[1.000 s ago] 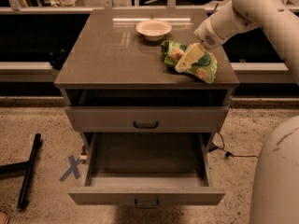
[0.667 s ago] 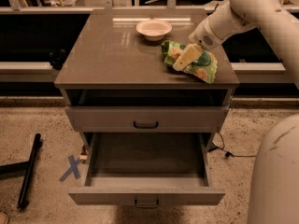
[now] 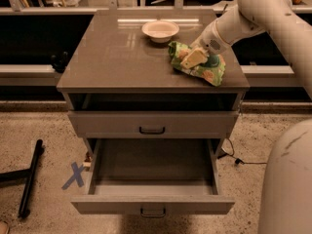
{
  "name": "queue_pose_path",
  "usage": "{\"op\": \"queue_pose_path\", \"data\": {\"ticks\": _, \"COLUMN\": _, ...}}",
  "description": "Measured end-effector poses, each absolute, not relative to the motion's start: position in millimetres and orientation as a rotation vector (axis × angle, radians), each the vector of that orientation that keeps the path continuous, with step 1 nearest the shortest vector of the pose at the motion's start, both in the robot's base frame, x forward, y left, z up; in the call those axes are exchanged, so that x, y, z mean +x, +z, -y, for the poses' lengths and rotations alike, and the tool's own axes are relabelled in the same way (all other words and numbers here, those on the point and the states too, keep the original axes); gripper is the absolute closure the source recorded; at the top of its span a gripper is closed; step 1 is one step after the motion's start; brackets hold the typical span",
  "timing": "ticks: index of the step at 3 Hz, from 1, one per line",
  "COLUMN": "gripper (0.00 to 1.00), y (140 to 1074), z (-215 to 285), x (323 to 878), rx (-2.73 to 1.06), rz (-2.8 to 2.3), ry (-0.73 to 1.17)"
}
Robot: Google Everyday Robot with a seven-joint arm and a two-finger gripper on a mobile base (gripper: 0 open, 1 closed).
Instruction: Place green rice chip bag into middle drawer
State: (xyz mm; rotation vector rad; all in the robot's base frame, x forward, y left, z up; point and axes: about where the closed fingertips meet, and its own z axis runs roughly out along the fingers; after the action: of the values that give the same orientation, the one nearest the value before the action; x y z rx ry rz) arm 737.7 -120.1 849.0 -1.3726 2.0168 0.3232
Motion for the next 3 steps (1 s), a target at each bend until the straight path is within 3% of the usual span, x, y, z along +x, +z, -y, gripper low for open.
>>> {"op": "queue_pose_path", "data": {"ticks": 1, "gripper": 0.88, "y": 867, "z": 125, "x": 726, "rx": -1.361, "rz": -1.947, "ry": 0.333}}
{"op": "queue_pose_path", "data": {"ticks": 2, "gripper": 1.0, "y": 897, "z": 136, "x": 706, "rx": -1.338, "rz": -1.868, "ry": 0.313}}
{"op": "queue_pose_path", "data": {"ticks": 3, "gripper": 1.0, "y": 923, "z": 147, "x": 686, "rx": -1.32, "rz": -1.793, "ry": 0.31}}
